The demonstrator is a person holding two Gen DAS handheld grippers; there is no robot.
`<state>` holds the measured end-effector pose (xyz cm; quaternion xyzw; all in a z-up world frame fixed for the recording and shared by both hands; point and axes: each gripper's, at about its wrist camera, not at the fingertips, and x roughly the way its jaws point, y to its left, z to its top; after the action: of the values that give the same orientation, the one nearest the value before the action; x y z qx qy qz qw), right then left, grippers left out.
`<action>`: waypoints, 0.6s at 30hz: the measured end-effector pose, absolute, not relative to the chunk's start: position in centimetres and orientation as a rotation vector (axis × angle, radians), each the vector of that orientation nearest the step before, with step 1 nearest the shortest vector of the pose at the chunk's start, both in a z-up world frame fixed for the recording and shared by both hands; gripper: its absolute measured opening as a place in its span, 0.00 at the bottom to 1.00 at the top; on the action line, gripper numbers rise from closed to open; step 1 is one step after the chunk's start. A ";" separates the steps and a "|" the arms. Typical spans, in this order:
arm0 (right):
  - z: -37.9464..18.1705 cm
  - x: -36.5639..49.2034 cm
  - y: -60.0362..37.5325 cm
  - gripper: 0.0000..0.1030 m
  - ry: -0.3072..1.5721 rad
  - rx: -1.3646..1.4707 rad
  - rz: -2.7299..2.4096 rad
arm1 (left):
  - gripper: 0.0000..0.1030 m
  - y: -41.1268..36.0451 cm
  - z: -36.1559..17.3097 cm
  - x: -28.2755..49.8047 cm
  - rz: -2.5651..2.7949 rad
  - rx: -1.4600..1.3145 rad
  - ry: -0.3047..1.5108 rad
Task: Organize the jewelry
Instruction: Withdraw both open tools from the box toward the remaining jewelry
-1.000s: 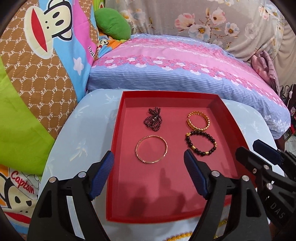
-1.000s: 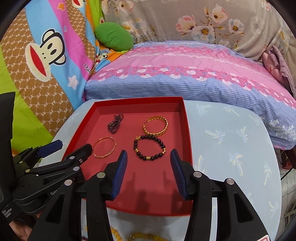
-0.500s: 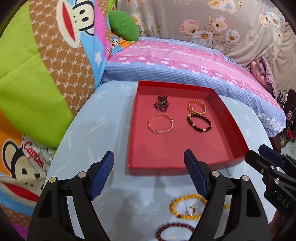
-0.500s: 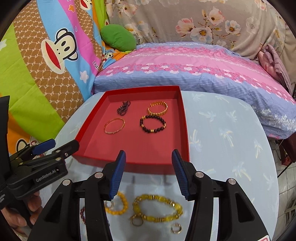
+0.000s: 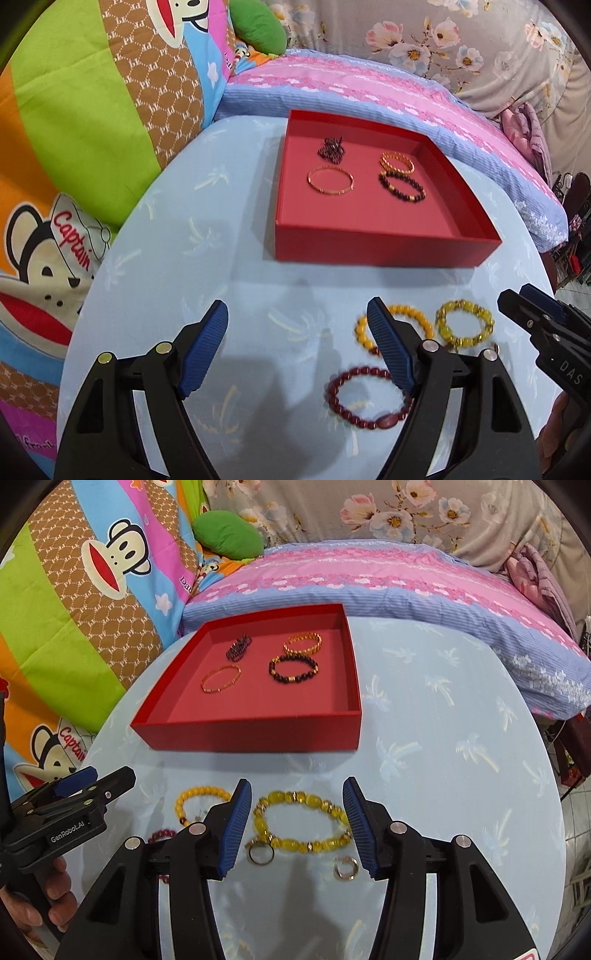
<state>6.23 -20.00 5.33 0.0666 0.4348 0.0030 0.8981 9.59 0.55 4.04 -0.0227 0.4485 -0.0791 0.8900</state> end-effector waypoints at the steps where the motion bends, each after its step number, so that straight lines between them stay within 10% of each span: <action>1: 5.1 6.0 -20.0 0.49 0.907 0.138 0.004 | 0.72 0.5 3.8 9.2 -0.169 -0.045 0.938; 18: 2.3 2.7 -19.8 0.49 0.976 0.150 0.001 | 0.57 -1.6 0.1 5.1 -0.248 0.042 1.022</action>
<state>2.73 -19.79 2.34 0.0721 0.4685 0.0006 0.8805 5.14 -1.64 0.06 0.0199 0.4878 -0.1182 0.8647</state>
